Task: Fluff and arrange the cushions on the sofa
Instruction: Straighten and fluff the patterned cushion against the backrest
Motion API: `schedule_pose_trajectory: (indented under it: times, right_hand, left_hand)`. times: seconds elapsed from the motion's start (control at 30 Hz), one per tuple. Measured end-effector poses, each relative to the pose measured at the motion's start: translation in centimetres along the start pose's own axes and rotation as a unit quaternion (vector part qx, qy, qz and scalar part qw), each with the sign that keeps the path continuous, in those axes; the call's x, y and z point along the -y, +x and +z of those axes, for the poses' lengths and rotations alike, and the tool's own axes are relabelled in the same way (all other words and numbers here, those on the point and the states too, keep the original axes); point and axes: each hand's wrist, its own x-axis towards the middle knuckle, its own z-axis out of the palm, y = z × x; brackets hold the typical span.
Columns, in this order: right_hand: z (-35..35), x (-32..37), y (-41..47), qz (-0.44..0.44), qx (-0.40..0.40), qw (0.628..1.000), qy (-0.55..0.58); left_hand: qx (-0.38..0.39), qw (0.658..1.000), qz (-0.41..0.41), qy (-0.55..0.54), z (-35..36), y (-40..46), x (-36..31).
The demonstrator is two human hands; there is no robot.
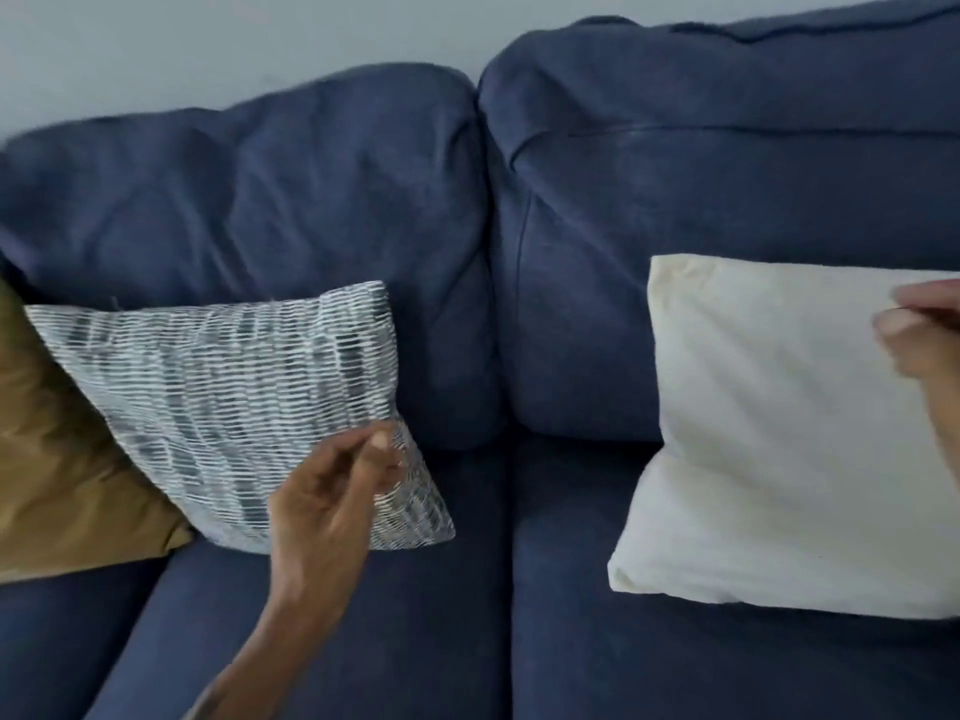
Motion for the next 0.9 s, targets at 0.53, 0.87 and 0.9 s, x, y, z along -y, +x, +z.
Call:
schedule_pose_trajectory:
  times: [0.53,0.87,0.9]
  right_hand:
    - [36.6,6.8,-8.2,0.231,0.178,0.941,0.171]
    - [34.7,5.8,-6.9,0.23,0.085,0.957,0.155]
    - [35.1,5.0,-7.1,0.241,0.095,0.956,0.14]
  left_hand:
    - [0.056,0.993,-0.077,-0.066,-26.3,25.1,10.2]
    - [0.069,0.994,-0.026,-0.085,-23.7,24.0,9.6]
    - [0.067,0.994,-0.042,-0.081,-23.3,24.0,10.4]
